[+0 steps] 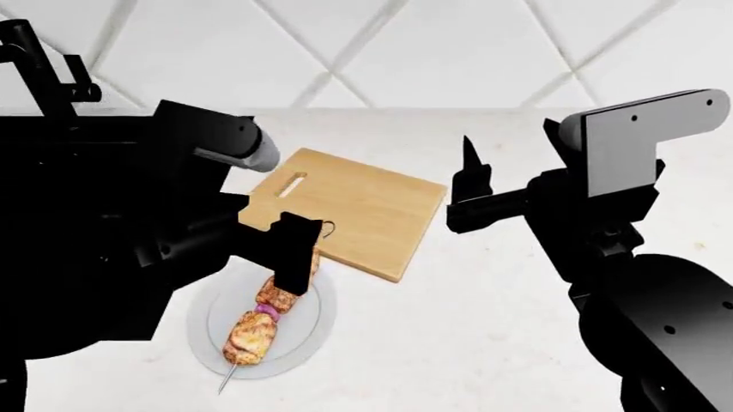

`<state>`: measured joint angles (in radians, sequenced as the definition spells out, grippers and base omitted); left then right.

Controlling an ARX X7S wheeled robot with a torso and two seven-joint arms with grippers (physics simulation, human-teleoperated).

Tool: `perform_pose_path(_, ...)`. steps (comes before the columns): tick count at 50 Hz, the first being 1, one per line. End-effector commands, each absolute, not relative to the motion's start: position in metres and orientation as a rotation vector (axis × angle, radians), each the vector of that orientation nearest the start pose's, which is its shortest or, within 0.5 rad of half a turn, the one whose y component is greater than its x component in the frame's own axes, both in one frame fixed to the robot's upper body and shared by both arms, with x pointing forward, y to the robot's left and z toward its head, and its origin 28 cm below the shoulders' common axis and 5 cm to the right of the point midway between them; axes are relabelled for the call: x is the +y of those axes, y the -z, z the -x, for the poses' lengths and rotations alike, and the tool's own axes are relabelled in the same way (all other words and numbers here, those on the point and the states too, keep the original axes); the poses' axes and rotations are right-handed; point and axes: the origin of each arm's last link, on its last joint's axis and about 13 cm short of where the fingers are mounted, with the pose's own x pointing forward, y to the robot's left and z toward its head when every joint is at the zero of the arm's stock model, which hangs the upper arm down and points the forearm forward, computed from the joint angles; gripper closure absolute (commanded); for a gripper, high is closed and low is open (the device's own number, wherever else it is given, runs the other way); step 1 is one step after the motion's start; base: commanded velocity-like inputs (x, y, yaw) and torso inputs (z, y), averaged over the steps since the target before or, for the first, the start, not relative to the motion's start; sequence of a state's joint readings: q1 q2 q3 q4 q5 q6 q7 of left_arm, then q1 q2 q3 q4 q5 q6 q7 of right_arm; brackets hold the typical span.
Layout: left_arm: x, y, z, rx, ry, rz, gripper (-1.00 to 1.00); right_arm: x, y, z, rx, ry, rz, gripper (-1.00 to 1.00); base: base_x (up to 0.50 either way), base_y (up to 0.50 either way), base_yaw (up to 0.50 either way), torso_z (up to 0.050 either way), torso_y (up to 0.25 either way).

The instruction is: Pick the skewer from the plate and place it on the cutting board. Then pick the condiment bottle from the cabinet and place it next to the cutting board.

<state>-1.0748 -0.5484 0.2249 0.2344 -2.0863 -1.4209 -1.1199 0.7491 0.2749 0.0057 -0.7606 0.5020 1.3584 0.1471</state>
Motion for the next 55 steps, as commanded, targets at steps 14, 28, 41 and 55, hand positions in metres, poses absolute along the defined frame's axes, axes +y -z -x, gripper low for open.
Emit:
perform_pose_path(14, 0.225, -0.278, -0.215, 0.560, 0.530, -0.062, -1.00, -0.118, -0.241, -0.240, -0.110, -0.167, 0.132, -1.00, 0.00, 0.00, 0.00, 0.000, 0.000)
perform_pose_path(28, 0.226, -0.266, -0.221, 0.598, 0.498, -0.055, -1.00, -0.118, -0.242, -0.240, -0.111, -0.165, 0.134, -1.00, 0.00, 0.00, 0.00, 0.000, 0.000)
perform_pose_path(41, 0.225, -0.254, -0.230, 0.628, 0.489, -0.052, -1.00, -0.118, -0.240, -0.240, -0.110, -0.164, 0.133, -1.00, 0.00, 0.00, 0.00, 0.000, 0.000)
perform_pose_path(55, 0.224, -0.244, -0.236, 0.656, 0.477, -0.037, -1.00, -0.119, -0.238, -0.240, -0.103, -0.163, 0.131, -1.00, 0.00, 0.00, 0.00, 0.000, 0.000)
